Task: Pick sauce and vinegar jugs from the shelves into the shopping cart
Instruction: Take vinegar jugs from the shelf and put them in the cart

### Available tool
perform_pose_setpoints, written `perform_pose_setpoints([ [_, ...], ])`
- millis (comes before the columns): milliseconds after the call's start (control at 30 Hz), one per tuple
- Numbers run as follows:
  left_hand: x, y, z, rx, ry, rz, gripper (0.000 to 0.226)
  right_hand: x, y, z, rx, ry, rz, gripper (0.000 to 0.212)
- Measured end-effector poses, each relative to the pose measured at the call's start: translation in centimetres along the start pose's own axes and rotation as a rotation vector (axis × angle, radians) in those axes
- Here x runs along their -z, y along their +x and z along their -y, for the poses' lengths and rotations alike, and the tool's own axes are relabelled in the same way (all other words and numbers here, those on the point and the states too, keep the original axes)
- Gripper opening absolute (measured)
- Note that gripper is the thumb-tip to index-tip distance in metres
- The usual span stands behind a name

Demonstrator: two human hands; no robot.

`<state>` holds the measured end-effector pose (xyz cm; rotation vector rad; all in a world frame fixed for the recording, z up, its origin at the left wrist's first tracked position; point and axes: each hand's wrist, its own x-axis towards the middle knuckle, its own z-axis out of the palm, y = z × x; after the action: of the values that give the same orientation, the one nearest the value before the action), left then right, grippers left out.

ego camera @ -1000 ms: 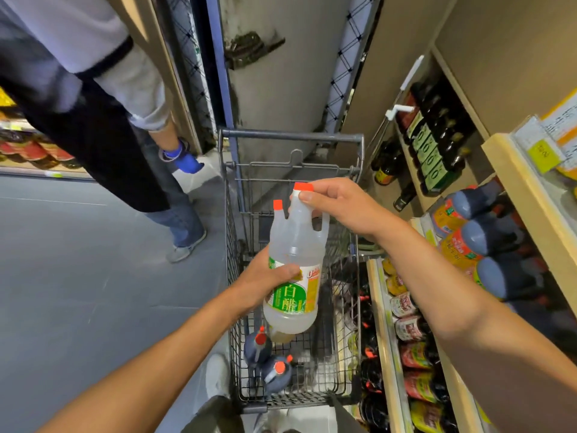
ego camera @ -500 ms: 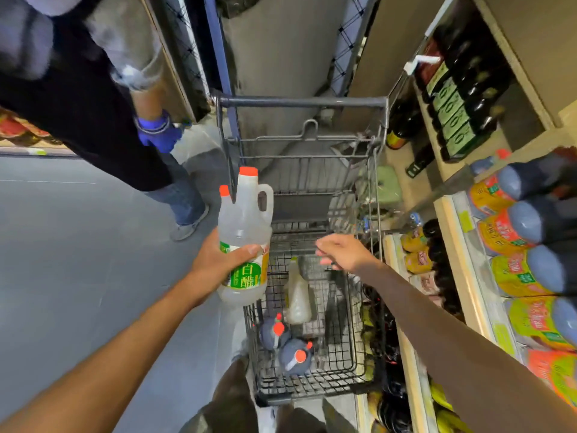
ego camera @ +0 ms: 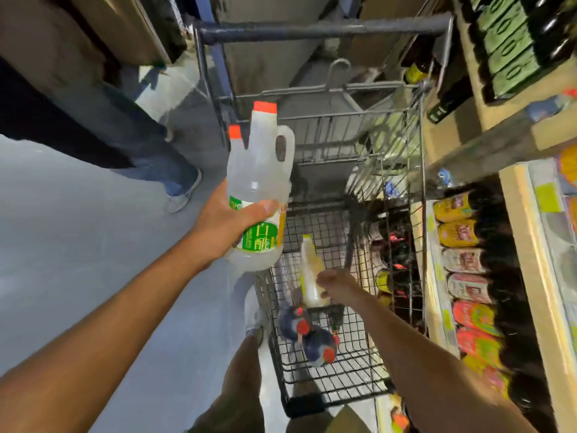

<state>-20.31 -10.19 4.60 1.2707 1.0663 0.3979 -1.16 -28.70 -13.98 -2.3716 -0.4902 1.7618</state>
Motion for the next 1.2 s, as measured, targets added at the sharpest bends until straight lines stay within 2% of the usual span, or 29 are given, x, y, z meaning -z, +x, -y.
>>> perform_pose_setpoints([
  [33,-0.3,1.2,-0.5,-0.016,0.000,0.020,0.058,-0.3,0.6,0.3,0.003,-0.022,0.000,0.007],
  [67,-0.6,2.4,-1.0,-0.036,-0.003,0.039,0.061,-0.5,1.5,0.5,0.024,-0.038,-0.011,0.010],
  [133,-1.3,4.8,-1.7,-0.079,-0.005,0.085,0.074,-0.7,3.1,0.6,0.015,-0.016,-0.046,0.026],
  [233,-1.9,8.1,-1.1,-0.114,0.008,0.141,0.092,-1.0,5.6,0.8,-0.017,0.059,-0.106,0.032],
  [400,-2.3,11.1,1.9,-0.097,0.065,0.157,0.100,-2.1,9.3,2.4,-0.143,0.347,-0.009,0.038],
  [533,-2.0,12.1,4.2,-0.093,0.146,0.163,0.095,-3.5,11.6,3.3,-0.150,0.400,0.038,0.046],
  [600,-1.9,12.3,4.7,-0.093,0.159,0.170,0.094,-3.9,12.3,3.7,-0.177,0.414,0.048,0.040],
  [667,-1.9,12.5,4.7,-0.097,0.150,0.184,0.096,-4.3,13.2,3.9,-0.211,0.422,0.044,0.022],
  [900,-2.0,12.5,4.4,-0.122,0.184,0.168,0.098,-4.5,13.7,3.7,-0.266,0.391,0.083,0.004],
  [1033,-1.9,12.3,4.4,-0.116,0.205,0.180,0.096,-4.8,13.5,3.1,-0.223,0.270,0.161,0.010],
  [1100,-2.1,12.1,4.3,-0.113,0.231,0.187,0.095,-5.8,13.8,2.9,-0.142,0.095,0.162,0.019],
  [1200,-2.3,11.8,4.1,-0.103,0.238,0.184,0.087,-6.8,13.3,2.5,0.001,-0.220,0.022,0.030],
])
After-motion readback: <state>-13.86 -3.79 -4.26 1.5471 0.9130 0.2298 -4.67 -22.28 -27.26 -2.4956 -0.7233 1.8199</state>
